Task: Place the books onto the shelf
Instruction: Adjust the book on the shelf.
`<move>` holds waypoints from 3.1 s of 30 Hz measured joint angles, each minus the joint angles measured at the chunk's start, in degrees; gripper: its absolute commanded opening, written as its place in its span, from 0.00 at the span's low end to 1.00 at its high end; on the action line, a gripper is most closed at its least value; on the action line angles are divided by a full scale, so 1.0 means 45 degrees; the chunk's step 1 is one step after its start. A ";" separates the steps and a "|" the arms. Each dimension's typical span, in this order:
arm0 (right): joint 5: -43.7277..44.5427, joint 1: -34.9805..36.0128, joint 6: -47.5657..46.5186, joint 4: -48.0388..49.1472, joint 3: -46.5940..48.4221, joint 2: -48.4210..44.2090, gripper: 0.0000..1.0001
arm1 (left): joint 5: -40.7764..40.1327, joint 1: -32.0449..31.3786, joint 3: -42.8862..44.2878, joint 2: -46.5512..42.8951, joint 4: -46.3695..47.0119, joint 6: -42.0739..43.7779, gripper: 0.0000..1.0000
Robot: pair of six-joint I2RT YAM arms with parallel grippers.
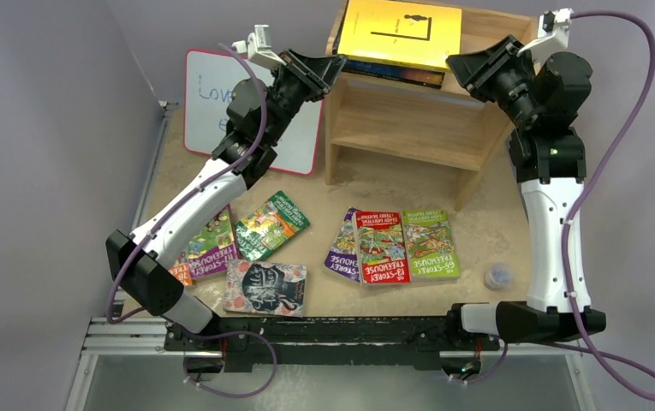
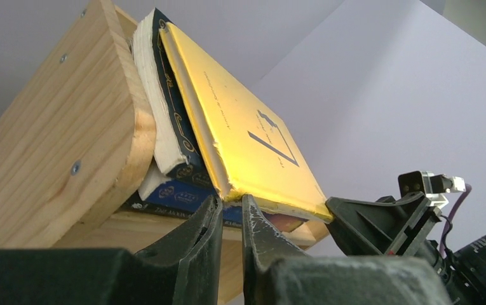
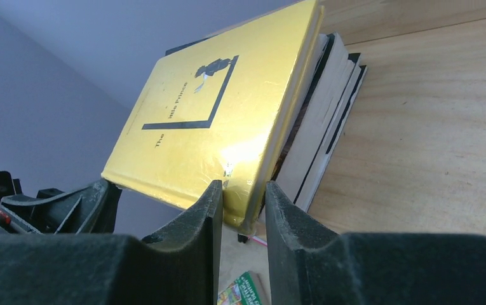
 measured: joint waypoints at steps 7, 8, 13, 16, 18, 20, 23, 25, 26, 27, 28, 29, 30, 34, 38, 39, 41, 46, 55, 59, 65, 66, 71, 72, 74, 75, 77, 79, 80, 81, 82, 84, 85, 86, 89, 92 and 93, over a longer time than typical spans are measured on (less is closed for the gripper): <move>0.0034 -0.0024 0.0049 0.0369 0.0374 0.0578 0.26 | -0.0602 0.0010 0.1321 0.0821 -0.0908 0.0758 0.11; 0.0019 -0.0024 0.0049 0.0393 0.0447 0.0675 0.26 | -0.0602 0.0010 0.1384 0.0884 -0.0971 0.0816 0.11; -0.0097 0.0019 0.0083 0.0578 0.0656 0.1010 0.30 | -0.0651 -0.0078 0.1734 0.1064 -0.1506 0.1083 0.12; -0.0131 0.0019 0.0073 0.0607 0.0656 0.1020 0.39 | -0.0680 -0.0102 0.1909 0.1127 -0.1719 0.1161 0.13; -0.0112 0.0019 0.0024 0.0602 0.0656 0.1020 0.44 | -0.0695 -0.0097 0.1948 0.1127 -0.1807 0.1166 0.15; -0.0058 0.0019 -0.0083 0.0544 0.0656 0.1020 0.47 | -0.0695 -0.0097 0.1972 0.1127 -0.1865 0.1195 0.16; 0.0029 0.0019 -0.0277 0.0359 0.0743 0.1020 0.48 | -0.0699 -0.0102 0.2059 0.1127 -0.2021 0.1297 0.16; 0.0112 0.0029 -0.0427 0.0175 0.0869 0.1020 0.47 | -0.0729 -0.0102 0.2205 0.1137 -0.2239 0.1384 0.16; 0.0160 0.0029 -0.0495 0.0097 0.0933 0.1020 0.46 | -0.0748 -0.0102 0.2327 0.1161 -0.2361 0.1428 0.16; 0.0248 0.0029 -0.0554 0.0078 0.0981 0.1020 0.45 | -0.0772 -0.0102 0.2497 0.1205 -0.2550 0.1481 0.15; 0.0306 0.0029 -0.0597 0.0073 0.1010 0.1020 0.45 | -0.0801 -0.0102 0.2671 0.1258 -0.2720 0.1515 0.15; 0.0325 0.0029 -0.0627 0.0073 0.1015 0.1020 0.44 | -0.0826 -0.0102 0.2822 0.1311 -0.2866 0.1530 0.14; 0.0330 0.0029 -0.0646 0.0068 0.1015 0.1015 0.43 | -0.0860 -0.0097 0.2997 0.1394 -0.3011 0.1579 0.14; 0.0330 0.0029 -0.0680 0.0058 0.1015 0.1005 0.39 | -0.1025 -0.0097 0.3308 0.1613 -0.3298 0.1647 0.14; 0.0321 0.0029 -0.0685 0.0029 0.1015 0.0942 0.38 | -0.1078 -0.0102 0.3419 0.1642 -0.3424 0.1715 0.15; 0.0321 0.0029 -0.0680 0.0024 0.1015 0.0918 0.38 | -0.1078 -0.0102 0.3419 0.1642 -0.3434 0.1715 0.16; 0.0321 0.0029 -0.0680 0.0010 0.1015 0.0835 0.38 | -0.1073 -0.0102 0.3419 0.1642 -0.3429 0.1710 0.18; 0.0316 0.0029 -0.0685 -0.0083 0.1015 0.0520 0.40 | -0.1030 -0.0097 0.3322 0.1520 -0.3395 0.1719 0.31; 0.0165 0.0029 -0.1384 -0.0928 0.0170 -0.0777 0.52 | -0.1234 -0.0097 0.0719 -0.1112 -0.4580 0.2497 0.60; -0.0087 0.0029 -0.1962 -0.1540 -0.1666 -0.2715 0.58 | -0.1579 -0.0092 -0.1219 -0.3162 -0.5503 0.2807 0.70; -0.0704 0.0029 -0.2924 -0.2633 -0.4138 -0.5144 0.63 | -0.1486 -0.0087 -0.4682 -0.5863 -0.7140 0.2846 0.72; -0.0831 0.0034 -0.3002 -0.2759 -0.4575 -0.5455 0.63 | -0.1447 -0.0087 -0.5212 -0.6076 -0.7334 0.2837 0.72; -0.1501 0.0053 -0.3011 -0.2929 -0.7533 -0.6722 0.65 | -0.1651 -0.0087 -0.7820 -0.6538 -0.9068 0.2686 0.72; -0.1593 0.0053 -0.2977 -0.2934 -0.8179 -0.6878 0.65 | -0.1744 -0.0087 -0.8087 -0.6509 -0.9335 0.2657 0.72; -0.1700 0.0053 -0.2885 -0.2924 -0.9272 -0.7028 0.67 | -0.1904 -0.0087 -0.8573 -0.6358 -0.9782 0.2467 0.72; -0.1700 0.0063 -0.2807 -0.2817 -0.9938 -0.7053 0.67 | -0.1914 -0.0087 -0.8752 -0.6217 -0.9831 0.2346 0.72; -0.1637 0.0141 -0.2633 -0.2744 -1.0914 -0.7101 0.68 | -0.1705 -0.0083 -0.9073 -0.5819 -0.9568 0.2132 0.72; -0.1331 0.0301 -0.2424 -0.2623 -1.1885 -0.7048 0.69 | -0.1098 -0.0087 -0.9466 -0.5343 -0.8820 0.1846 0.72; -0.1161 0.0393 -0.2336 -0.2569 -1.2211 -0.7048 0.69 | -0.0758 -0.0087 -0.9661 -0.5119 -0.8412 0.1690 0.72; -0.0889 0.0549 -0.2215 -0.2467 -1.2531 -0.7043 0.69 | -0.0311 -0.0087 -0.9952 -0.4818 -0.7723 0.1481 0.72; -0.0554 0.0733 -0.2079 -0.2375 -1.2798 -0.7028 0.69 | 0.0034 -0.0087 -1.0132 -0.4561 -0.7271 0.1297 0.72; 0.0165 0.1214 -0.1836 -0.2103 -1.3187 -0.6965 0.70 | 0.0860 -0.0107 -1.0535 -0.3842 -0.5989 0.0772 0.71; 0.0743 0.1603 -0.1676 -0.1817 -1.3420 -0.6883 0.70 | 0.1156 -0.0160 -1.0632 -0.3439 -0.5411 0.0549 0.70; 0.1054 0.1865 -0.1579 -0.1651 -1.3576 -0.6771 0.71 | 0.1350 -0.0219 -1.0647 -0.3094 -0.5008 0.0355 0.70; 0.2079 0.2754 -0.1287 -0.0976 -1.4090 -0.5969 0.73 | 0.1671 -0.0753 -1.0652 -0.1894 -0.3453 -0.0364 0.71; 0.2783 0.3395 -0.1001 -0.0330 -1.4552 -0.4386 0.75 | 0.1802 -0.1481 -1.0656 -0.1001 -0.2127 -0.0967 0.72; 0.2943 0.3497 -0.0937 -0.0204 -1.4698 -0.3968 0.75 | 0.1836 -0.1690 -1.0656 -0.0729 -0.1773 -0.1112 0.73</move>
